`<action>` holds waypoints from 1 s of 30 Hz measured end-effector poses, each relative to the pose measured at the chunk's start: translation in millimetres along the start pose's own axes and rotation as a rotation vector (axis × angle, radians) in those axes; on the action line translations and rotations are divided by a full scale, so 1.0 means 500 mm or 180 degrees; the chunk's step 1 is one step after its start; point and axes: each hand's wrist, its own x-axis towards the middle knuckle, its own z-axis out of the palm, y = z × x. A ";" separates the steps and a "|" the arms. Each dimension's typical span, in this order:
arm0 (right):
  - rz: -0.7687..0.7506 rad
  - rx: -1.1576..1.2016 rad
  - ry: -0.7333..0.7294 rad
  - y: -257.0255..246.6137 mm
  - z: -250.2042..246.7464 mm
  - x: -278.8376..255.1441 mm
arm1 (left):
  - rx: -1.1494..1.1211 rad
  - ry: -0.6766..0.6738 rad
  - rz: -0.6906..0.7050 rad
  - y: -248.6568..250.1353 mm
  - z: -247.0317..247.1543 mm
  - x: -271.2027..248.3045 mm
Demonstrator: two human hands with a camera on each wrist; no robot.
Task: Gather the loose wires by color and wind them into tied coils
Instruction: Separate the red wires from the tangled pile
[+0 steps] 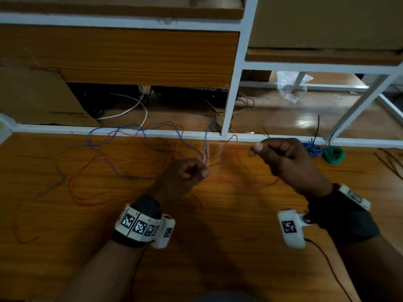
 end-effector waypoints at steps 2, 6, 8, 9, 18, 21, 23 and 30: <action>0.0076 -0.0537 0.0064 0.020 -0.050 -0.034 | -0.0073 0.0026 -0.0124 -0.025 -0.022 -0.005; 0.0662 -0.0851 0.0508 0.087 -0.150 -0.120 | 0.1687 0.0042 -0.0471 -0.096 -0.089 -0.031; 0.0870 -0.1075 0.0242 0.116 -0.172 -0.166 | 0.1541 -0.0043 -0.0493 -0.091 -0.102 -0.043; 0.0903 -0.1385 -0.0011 0.128 -0.170 -0.184 | 0.1226 -0.0085 -0.0554 -0.079 -0.099 -0.046; 0.0223 -0.2072 -0.0462 0.072 0.036 -0.128 | 0.1384 -0.0224 0.0498 0.053 0.100 0.002; 0.0046 -0.1823 -0.0379 0.062 0.081 -0.099 | 0.0958 0.0178 0.0307 0.082 0.129 0.016; 0.0026 -0.1537 -0.0160 0.073 0.052 -0.093 | -0.0029 0.0321 -0.0106 0.081 0.121 0.017; 0.0275 -0.1701 0.0348 0.151 -0.154 -0.143 | -0.0556 0.0137 -0.0837 -0.003 0.062 -0.020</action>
